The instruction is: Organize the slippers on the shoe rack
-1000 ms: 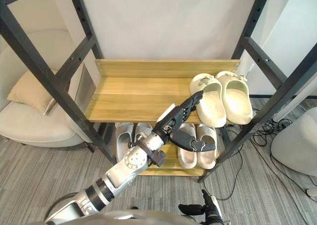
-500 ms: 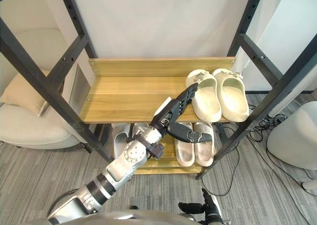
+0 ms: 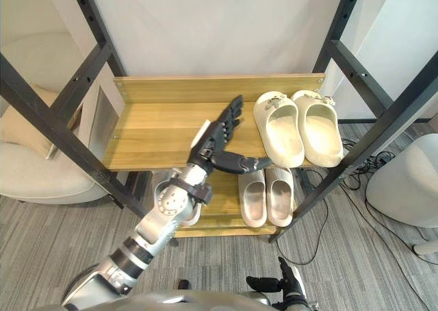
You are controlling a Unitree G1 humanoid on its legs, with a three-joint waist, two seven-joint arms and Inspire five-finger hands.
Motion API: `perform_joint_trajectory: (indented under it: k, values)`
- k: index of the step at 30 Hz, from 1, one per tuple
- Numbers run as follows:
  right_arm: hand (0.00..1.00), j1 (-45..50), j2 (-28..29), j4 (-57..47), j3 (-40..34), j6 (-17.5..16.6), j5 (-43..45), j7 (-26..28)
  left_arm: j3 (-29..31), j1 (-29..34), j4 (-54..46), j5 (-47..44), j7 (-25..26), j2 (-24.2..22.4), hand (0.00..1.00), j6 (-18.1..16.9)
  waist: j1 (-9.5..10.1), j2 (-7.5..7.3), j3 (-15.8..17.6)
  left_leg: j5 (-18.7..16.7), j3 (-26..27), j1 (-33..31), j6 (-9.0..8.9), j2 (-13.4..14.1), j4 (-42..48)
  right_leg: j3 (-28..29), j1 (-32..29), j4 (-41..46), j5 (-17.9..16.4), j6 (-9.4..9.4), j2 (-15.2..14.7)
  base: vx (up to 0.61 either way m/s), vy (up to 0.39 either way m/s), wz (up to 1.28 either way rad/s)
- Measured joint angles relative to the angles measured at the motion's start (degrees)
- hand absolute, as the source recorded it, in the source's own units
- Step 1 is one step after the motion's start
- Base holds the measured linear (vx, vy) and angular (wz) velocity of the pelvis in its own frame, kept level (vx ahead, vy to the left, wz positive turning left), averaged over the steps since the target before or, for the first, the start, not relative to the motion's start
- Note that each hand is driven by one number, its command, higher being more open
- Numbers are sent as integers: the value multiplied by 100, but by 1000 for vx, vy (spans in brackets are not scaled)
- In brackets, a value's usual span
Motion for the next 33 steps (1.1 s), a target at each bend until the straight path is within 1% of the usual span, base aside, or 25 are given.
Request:
perform_joint_trajectory:
  k: [1,2,5,6,8,9,12,17,20,21,23,26,27,29,31,33]
  values:
    - [100,4,-13,-1,13,-1,0,2,12,46,-110,-20,9,20,100,5,3,-4,2,1,-4,-3,0,1,4,3,-1,1,0,-1,-11,0,0,6]
    - [100,21,-30,0,18,-8,1,14,11,187,-606,-85,40,33,100,22,68,-6,3,1,-10,-26,0,-7,17,0,-19,3,0,-1,-38,0,0,0]
    - [100,26,-49,0,29,-6,0,76,-66,268,-1320,-340,-17,29,100,15,115,-4,2,7,-18,-27,9,-19,27,1,-16,29,0,-1,-52,0,0,0]
    - [100,27,-62,-3,51,-7,1,95,-138,268,-1620,-493,-94,28,100,-14,119,2,-3,13,-22,-26,16,-25,26,2,-19,44,0,-1,-59,0,0,0]
    - [100,32,-88,-9,97,-16,2,97,-266,270,-1882,-703,-196,23,100,-102,128,18,-12,21,-30,-25,28,-31,14,2,-25,67,0,-2,-67,0,0,0]
    - [100,37,-123,-10,155,-34,3,97,-435,275,-2074,-930,-335,21,100,-115,137,38,-26,27,-43,-20,37,-37,-1,1,-30,91,-4,-7,-74,0,0,0]
    - [100,53,-208,-36,259,-61,0,124,-796,447,-2243,-1305,-744,-11,100,-105,141,111,-74,55,-55,-12,77,-45,-3,-5,-60,159,-16,-9,-84,-36,6,1]
    - [100,112,-315,-135,447,-74,2,141,-1218,790,-2243,-1561,-1078,-22,100,12,155,162,-114,102,-88,-6,93,-46,-3,-35,-63,194,-16,-6,-85,-57,3,5]
    - [100,111,-332,-149,555,-57,-5,225,-1602,1074,-1870,-1647,-1386,67,100,85,196,155,-142,122,-175,44,86,-55,-5,-133,23,202,-31,5,-73,-30,-11,12]
    - [100,107,-345,-151,589,-57,-5,233,-1643,1140,-1763,-1645,-1428,78,100,90,209,153,-141,125,-177,44,84,-53,-5,-134,23,202,-31,5,-73,-31,-1,4]
    - [100,108,-371,-163,655,-57,-6,239,-1744,1362,-1211,-1617,-1511,127,100,190,264,147,-143,129,-177,53,79,-46,-5,-134,31,201,-32,6,-68,-33,1,0]
    - [100,110,-371,-163,664,-56,-7,248,-1741,1622,-434,-1389,-1568,239,100,317,280,136,-137,128,-180,73,78,-47,-5,-138,61,181,-34,8,-69,0,0,0]
    - [100,109,-368,-164,683,-56,-8,248,-1709,1774,-22,-1191,-1570,314,100,362,281,119,-131,125,-186,84,74,-50,-5,-146,86,172,-33,9,-70,0,0,0]
    - [100,107,-357,-173,698,-56,-10,248,-1560,1986,369,-973,-1570,324,100,407,290,87,-112,120,-186,93,70,-51,-4,-148,98,162,-35,11,-70,0,0,0]
    - [100,106,-337,-176,697,-56,-11,243,-1389,2143,592,-786,-1554,329,100,409,300,55,-93,119,-185,92,69,-50,-4,-148,101,156,-35,11,-69,0,0,0]
    - [100,106,-310,-176,697,-56,-13,232,-1078,2286,929,-505,-1516,321,100,402,308,27,-93,118,-185,93,67,-52,-4,-150,109,145,-35,12,-70,0,0,0]
